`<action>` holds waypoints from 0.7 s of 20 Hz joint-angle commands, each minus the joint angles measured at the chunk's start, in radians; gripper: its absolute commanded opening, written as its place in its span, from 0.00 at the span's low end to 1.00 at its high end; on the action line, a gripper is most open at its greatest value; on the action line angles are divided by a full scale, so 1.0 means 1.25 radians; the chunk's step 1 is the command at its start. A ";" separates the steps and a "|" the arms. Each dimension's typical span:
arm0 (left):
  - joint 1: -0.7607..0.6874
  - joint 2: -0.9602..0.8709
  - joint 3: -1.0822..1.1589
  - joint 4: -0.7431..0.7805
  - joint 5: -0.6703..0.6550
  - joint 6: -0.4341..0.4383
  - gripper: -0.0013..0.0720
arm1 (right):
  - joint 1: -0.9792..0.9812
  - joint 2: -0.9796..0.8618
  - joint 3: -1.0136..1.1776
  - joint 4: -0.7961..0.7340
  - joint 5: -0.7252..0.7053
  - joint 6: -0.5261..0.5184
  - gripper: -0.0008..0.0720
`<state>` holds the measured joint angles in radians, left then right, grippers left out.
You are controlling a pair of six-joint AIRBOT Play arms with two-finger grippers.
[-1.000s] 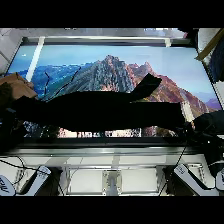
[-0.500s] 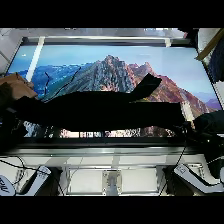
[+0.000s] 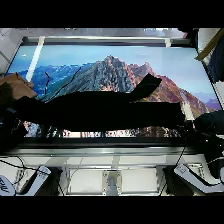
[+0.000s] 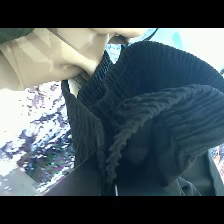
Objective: Fold the clothes and pants, and hang the long-sleeved shirts on hangers.
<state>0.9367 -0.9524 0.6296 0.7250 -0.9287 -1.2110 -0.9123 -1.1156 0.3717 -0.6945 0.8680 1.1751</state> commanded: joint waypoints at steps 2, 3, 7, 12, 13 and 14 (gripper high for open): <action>0.000 0.000 0.001 0.000 0.000 0.000 0.05 | 0.001 0.000 -0.001 0.046 -0.024 0.002 0.09; 0.000 0.001 0.001 0.000 -0.001 0.000 0.05 | 0.001 0.004 0.004 0.051 -0.010 0.000 0.02; 0.024 0.035 0.019 0.081 -0.034 -0.001 0.04 | 0.000 0.076 0.100 0.005 0.107 0.001 0.02; 0.052 0.068 0.046 0.198 -0.168 -0.003 0.04 | 0.000 0.162 0.259 -0.190 0.262 0.057 0.02; 0.052 0.068 0.045 0.204 -0.193 -0.003 0.04 | 0.000 0.163 0.259 -0.224 0.290 0.057 0.02; 0.052 0.068 0.042 0.226 -0.202 -0.004 0.04 | 0.000 0.163 0.249 -0.257 0.306 0.057 0.02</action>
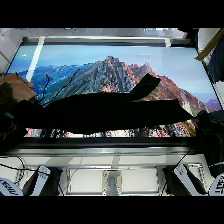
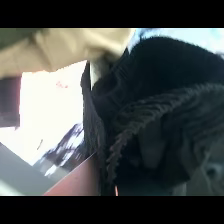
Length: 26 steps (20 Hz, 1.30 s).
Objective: Fold the clothes and pants, and hang the long-sleeved shirts on hangers.
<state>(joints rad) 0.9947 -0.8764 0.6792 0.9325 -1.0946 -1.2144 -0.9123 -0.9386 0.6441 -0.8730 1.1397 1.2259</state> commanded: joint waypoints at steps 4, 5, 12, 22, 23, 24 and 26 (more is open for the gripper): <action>0.007 0.008 -0.012 0.246 -0.071 -0.061 0.05 | 0.000 0.021 -0.017 -0.302 0.094 0.036 0.02; 0.007 0.007 -0.012 0.288 -0.070 -0.089 0.04 | -0.005 0.021 -0.021 -0.334 0.087 0.045 0.02; 0.006 0.007 -0.012 0.288 -0.025 -0.106 0.05 | -0.099 0.021 -0.022 -0.336 0.030 0.036 0.02; -0.003 0.020 0.135 0.002 0.049 -0.102 0.97 | -0.097 0.023 0.121 -0.133 0.142 0.010 0.63; -0.025 0.003 0.172 -0.023 0.084 -0.082 0.96 | -0.092 0.023 0.150 -0.044 0.110 0.010 0.63; -0.057 -0.029 0.211 -0.016 0.082 -0.084 0.96 | -0.074 0.022 0.175 0.017 0.059 0.010 0.63; -0.148 -0.138 0.284 0.017 0.030 -0.084 0.96 | 0.014 0.006 0.215 0.045 -0.026 0.016 0.62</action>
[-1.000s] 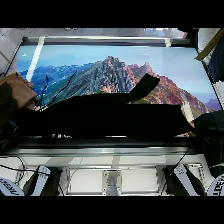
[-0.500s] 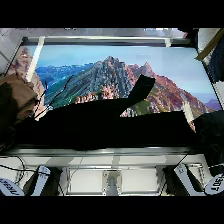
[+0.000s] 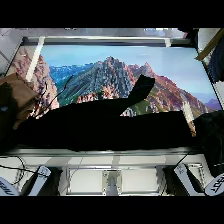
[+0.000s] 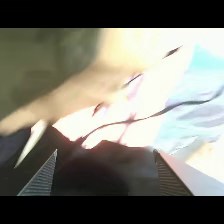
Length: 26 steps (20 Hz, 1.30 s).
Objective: Fold the clothes and pants, and hang the long-sleeved shirts on hangers.
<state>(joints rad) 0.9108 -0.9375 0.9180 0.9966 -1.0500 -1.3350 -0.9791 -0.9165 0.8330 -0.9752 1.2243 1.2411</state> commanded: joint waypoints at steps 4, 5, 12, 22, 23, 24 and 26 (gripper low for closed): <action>-0.232 -0.325 0.181 -0.025 -0.071 0.013 0.96 | 0.277 -0.121 0.132 0.128 -0.095 0.049 0.62; -0.249 -0.369 0.190 -0.025 -0.080 0.013 0.95 | 0.314 -0.147 0.149 0.127 -0.095 0.056 0.62; -0.245 -0.462 0.197 0.050 -0.164 0.016 0.95 | 0.395 -0.276 0.205 0.129 -0.115 0.104 0.63; -0.274 -0.463 0.194 0.055 -0.224 0.046 0.95 | 0.554 -0.653 0.344 0.179 -0.171 0.067 0.63; -0.273 -0.463 0.194 0.056 -0.224 0.042 0.95 | 0.575 -0.681 0.373 0.179 -0.172 0.067 0.63; -0.273 -0.463 0.194 0.055 -0.224 0.042 0.95 | 0.591 -0.703 0.398 0.179 -0.172 0.067 0.63; -0.273 -0.463 0.194 0.055 -0.223 0.042 0.95 | 0.623 -0.737 0.441 0.180 -0.172 0.067 0.63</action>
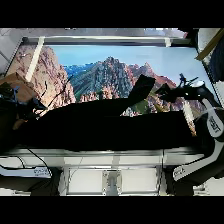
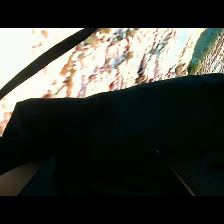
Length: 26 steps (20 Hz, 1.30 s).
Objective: Fold the clothes and pants, and hang the long-sleeved shirts on hangers.
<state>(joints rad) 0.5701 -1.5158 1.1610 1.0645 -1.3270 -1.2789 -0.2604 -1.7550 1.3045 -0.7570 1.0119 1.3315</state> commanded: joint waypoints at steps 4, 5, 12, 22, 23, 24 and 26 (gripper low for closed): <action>-0.001 -0.001 0.000 -0.002 -0.002 -0.003 0.95 | 0.088 -0.109 0.111 0.006 -0.006 0.019 0.62; -0.001 -0.001 0.000 -0.002 -0.002 -0.003 0.95 | 0.095 -0.116 0.112 0.006 -0.007 0.023 0.62; -0.001 -0.001 0.000 -0.002 -0.002 -0.003 0.95 | 0.110 -0.122 0.114 0.028 -0.045 0.033 0.02; 0.001 0.004 0.001 -0.246 0.005 0.085 0.78 | -0.011 0.150 0.197 -0.092 0.264 0.041 0.02; 0.001 0.007 0.001 -0.302 0.008 0.116 0.78 | -0.031 0.199 0.204 -0.121 0.326 0.064 0.02; 0.001 0.011 0.001 -0.337 0.015 0.136 0.72 | -0.050 0.243 0.212 -0.150 0.394 0.091 0.02; 0.001 0.018 0.001 -0.352 0.037 0.161 0.62 | -0.069 0.316 0.224 -0.222 0.474 0.146 0.02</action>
<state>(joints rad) 0.5701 -1.5032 1.1610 0.7418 -1.3098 -1.1511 -0.3000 -1.4952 1.5623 -0.9081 1.4094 1.4311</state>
